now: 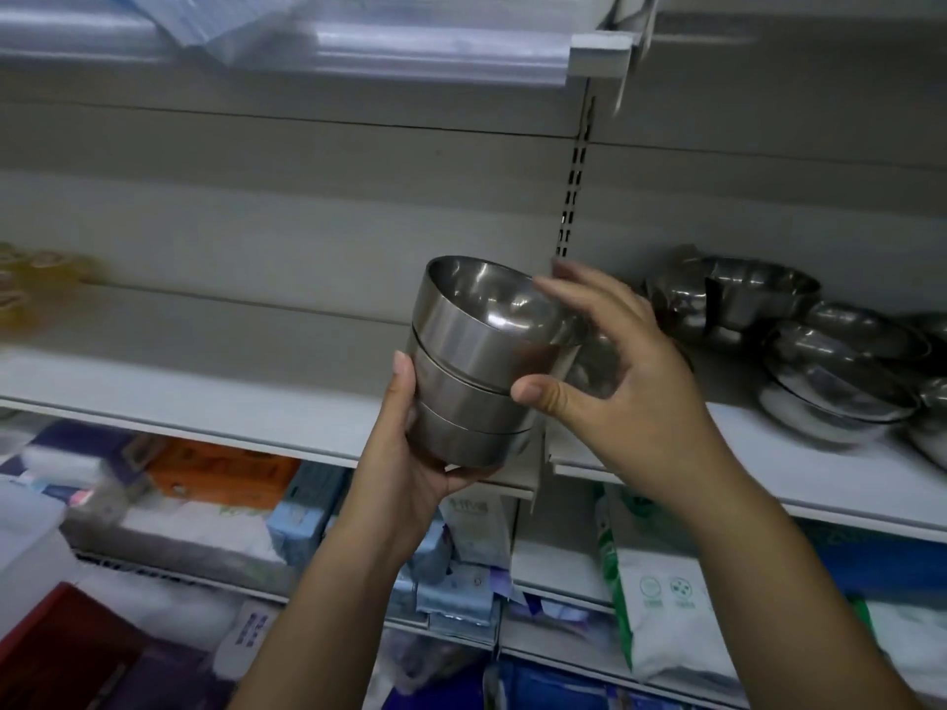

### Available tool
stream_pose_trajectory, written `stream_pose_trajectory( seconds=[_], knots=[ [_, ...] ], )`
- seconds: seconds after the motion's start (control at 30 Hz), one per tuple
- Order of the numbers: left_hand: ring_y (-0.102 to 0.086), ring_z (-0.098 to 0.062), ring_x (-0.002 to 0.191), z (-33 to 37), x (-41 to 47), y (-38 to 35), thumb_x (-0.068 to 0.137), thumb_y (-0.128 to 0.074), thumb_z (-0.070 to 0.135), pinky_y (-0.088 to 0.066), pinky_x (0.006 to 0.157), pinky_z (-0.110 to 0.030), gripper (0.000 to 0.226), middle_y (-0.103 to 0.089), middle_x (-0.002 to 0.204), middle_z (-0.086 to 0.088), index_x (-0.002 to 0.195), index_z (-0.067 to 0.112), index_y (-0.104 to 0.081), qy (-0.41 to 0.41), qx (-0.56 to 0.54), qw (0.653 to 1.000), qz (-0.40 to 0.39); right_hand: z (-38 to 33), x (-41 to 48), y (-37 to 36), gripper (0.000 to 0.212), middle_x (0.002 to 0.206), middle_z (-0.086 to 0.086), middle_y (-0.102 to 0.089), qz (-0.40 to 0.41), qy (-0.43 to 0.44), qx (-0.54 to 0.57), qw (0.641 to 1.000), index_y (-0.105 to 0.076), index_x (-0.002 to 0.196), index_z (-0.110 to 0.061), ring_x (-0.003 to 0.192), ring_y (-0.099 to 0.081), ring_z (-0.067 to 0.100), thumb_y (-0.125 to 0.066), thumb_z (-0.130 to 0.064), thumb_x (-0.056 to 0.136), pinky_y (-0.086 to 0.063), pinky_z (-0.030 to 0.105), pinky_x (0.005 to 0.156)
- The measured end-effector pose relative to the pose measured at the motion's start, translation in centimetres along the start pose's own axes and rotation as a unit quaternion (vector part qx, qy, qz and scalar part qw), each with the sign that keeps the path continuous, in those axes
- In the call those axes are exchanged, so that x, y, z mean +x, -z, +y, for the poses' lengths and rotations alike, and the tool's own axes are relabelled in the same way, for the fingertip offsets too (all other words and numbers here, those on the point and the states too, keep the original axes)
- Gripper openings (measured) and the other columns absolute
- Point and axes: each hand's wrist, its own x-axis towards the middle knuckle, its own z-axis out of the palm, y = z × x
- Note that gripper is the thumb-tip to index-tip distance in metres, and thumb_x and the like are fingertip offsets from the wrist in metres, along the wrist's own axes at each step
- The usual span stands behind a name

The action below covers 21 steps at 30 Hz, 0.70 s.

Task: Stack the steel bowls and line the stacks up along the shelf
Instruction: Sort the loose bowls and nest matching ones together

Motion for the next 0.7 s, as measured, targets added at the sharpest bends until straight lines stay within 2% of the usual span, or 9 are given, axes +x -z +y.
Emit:
stream_pose_trajectory(
  seconds=[0.1,0.17,0.23,0.33,0.4,0.5,0.57,0.7],
  knots=[
    [-0.07,-0.035,0.112,-0.3,-1.5,-1.3,0.089,-0.044,0.069,-0.055,0.092,-0.062,0.054,-0.071,0.126,-0.011,0.127,0.036,-0.062,-0.008,0.001,1.0,0.001,0.3,-2.6,0.1,0.1,0.158,-0.026,-0.03,0.056,-0.066,0.072,0.994,-0.033,0.151,-0.046,0.146,-0.029,-0.001,-0.069,-0.081,0.065,-0.034,0.04,0.119],
    [-0.071,-0.033,0.111,-0.6,-2.5,-2.3,0.092,-0.04,0.068,-0.057,0.088,-0.059,0.05,-0.073,0.124,-0.008,0.125,0.037,-0.063,-0.011,0.008,1.0,-0.006,0.6,-3.9,0.6,0.12,0.158,-0.026,-0.032,0.052,-0.108,0.129,0.984,-0.024,0.156,-0.041,0.143,-0.034,-0.004,-0.07,-0.087,0.055,-0.036,0.033,0.117],
    [-0.071,-0.032,0.112,-1.4,-3.7,-3.7,0.094,-0.038,0.067,-0.057,0.087,-0.058,0.054,-0.072,0.125,-0.007,0.132,0.036,-0.06,-0.006,0.017,1.0,-0.019,0.6,-5.1,1.6,0.132,0.154,-0.024,-0.04,0.039,-0.14,0.168,0.975,-0.021,0.158,-0.037,0.138,-0.041,-0.006,-0.074,-0.087,0.048,-0.04,0.022,0.109],
    [-0.069,-0.033,0.115,-3.2,-5.5,-6.2,0.094,-0.039,0.069,-0.056,0.09,-0.059,0.06,-0.07,0.129,-0.008,0.139,0.033,-0.056,0.014,0.033,0.999,-0.04,0.5,-7.2,4.1,0.122,0.142,-0.022,-0.052,0.061,-0.151,0.21,0.964,-0.029,0.156,-0.032,0.126,-0.053,-0.01,-0.08,-0.072,0.053,-0.047,0.014,0.096],
    [-0.069,-0.034,0.115,-4.6,-6.6,-7.9,0.093,-0.04,0.07,-0.055,0.091,-0.059,0.061,-0.07,0.13,-0.008,0.139,0.034,-0.056,0.025,0.038,0.997,-0.054,0.5,-9.0,6.0,0.112,0.142,-0.018,-0.055,0.077,-0.152,0.225,0.959,-0.033,0.154,-0.032,0.122,-0.056,-0.01,-0.083,-0.06,0.057,-0.05,0.012,0.094],
    [-0.07,-0.035,0.113,-6.6,-8.2,-10.2,0.093,-0.04,0.07,-0.055,0.091,-0.06,0.06,-0.071,0.128,-0.009,0.138,0.033,-0.057,0.042,0.036,0.997,-0.062,0.7,-11.5,8.5,0.11,0.145,-0.016,-0.053,0.092,-0.156,0.234,0.955,-0.033,0.153,-0.034,0.121,-0.057,-0.009,-0.085,-0.051,0.058,-0.051,0.012,0.09],
    [-0.07,-0.035,0.112,-7.9,-9.0,-11.4,0.093,-0.04,0.07,-0.055,0.091,-0.06,0.059,-0.071,0.126,-0.009,0.135,0.032,-0.06,0.051,0.033,0.996,-0.058,1.1,-12.8,9.8,0.113,0.148,-0.015,-0.051,0.092,-0.168,0.231,0.954,-0.031,0.154,-0.037,0.121,-0.057,-0.008,-0.086,-0.053,0.056,-0.052,0.014,0.09],
    [-0.071,-0.035,0.11,-9.9,-10.3,-12.6,0.094,-0.039,0.069,-0.057,0.087,-0.059,0.058,-0.072,0.124,-0.009,0.131,0.032,-0.063,0.069,0.014,0.997,-0.039,2.2,-14.7,11.6,0.12,0.148,-0.021,-0.049,0.062,-0.181,0.19,0.963,-0.027,0.153,-0.045,0.128,-0.054,-0.005,-0.084,-0.072,0.051,-0.05,0.022,0.1]
  ],
)
